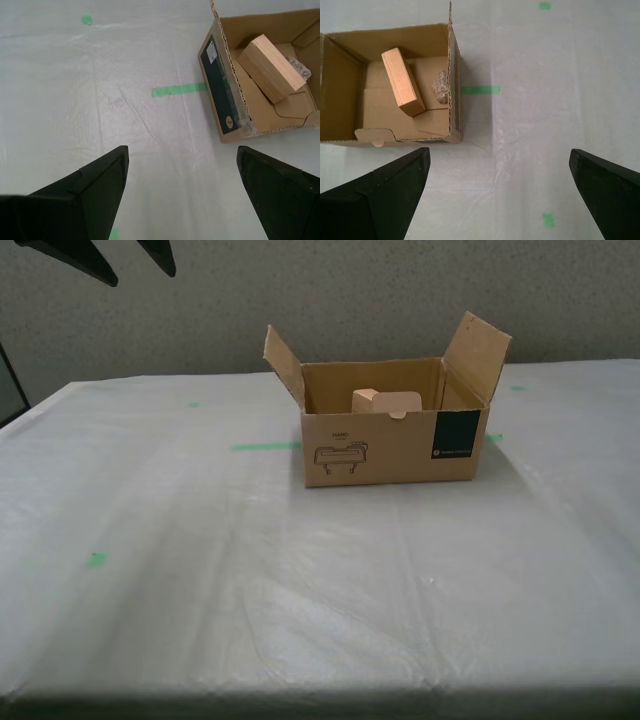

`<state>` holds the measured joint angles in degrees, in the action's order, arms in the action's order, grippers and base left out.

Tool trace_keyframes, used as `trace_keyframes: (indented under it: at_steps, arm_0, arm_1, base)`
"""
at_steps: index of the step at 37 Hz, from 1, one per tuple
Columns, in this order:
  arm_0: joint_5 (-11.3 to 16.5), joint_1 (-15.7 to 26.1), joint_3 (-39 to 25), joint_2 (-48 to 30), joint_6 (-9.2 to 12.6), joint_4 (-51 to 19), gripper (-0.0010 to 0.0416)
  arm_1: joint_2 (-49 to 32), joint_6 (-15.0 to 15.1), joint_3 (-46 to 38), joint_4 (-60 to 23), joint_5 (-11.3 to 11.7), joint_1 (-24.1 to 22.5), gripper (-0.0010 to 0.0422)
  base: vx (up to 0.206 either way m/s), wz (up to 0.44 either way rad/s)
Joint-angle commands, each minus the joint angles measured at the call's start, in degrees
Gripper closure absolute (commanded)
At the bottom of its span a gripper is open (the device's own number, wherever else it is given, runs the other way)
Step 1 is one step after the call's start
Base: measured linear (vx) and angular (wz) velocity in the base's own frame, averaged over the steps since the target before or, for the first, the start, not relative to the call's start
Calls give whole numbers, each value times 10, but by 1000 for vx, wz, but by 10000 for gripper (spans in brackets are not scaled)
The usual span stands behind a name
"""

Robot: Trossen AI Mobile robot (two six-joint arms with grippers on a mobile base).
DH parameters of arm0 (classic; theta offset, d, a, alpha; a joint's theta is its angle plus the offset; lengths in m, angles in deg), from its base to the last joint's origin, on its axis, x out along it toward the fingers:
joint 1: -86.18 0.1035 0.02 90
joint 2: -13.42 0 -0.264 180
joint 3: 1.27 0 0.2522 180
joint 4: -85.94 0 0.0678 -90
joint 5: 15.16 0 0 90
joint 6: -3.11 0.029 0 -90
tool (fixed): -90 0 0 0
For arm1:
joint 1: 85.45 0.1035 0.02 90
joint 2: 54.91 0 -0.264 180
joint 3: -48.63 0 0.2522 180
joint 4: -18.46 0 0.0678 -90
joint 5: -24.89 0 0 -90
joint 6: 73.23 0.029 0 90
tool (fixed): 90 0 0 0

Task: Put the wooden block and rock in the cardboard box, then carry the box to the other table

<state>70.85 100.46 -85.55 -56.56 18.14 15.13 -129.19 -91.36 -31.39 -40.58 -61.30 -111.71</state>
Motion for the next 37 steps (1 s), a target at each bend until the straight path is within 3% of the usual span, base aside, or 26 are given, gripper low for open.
trace_keyframes:
  at_steps: [1,21,37]
  arm_0:
    - [-4,0,19,6,10,4,18]
    - [-4,0,101,43,22,40,18]
    - [-4,0,181,91,45,86,18]
  arm_1:
    - [0,-2,0,7,3,0,119]
    - [1,-4,98,71,3,0,119]
    - [34,-4,173,137,3,-1,119]
  base:
    - [0,0]
    - [0,0]
    - [0,0]
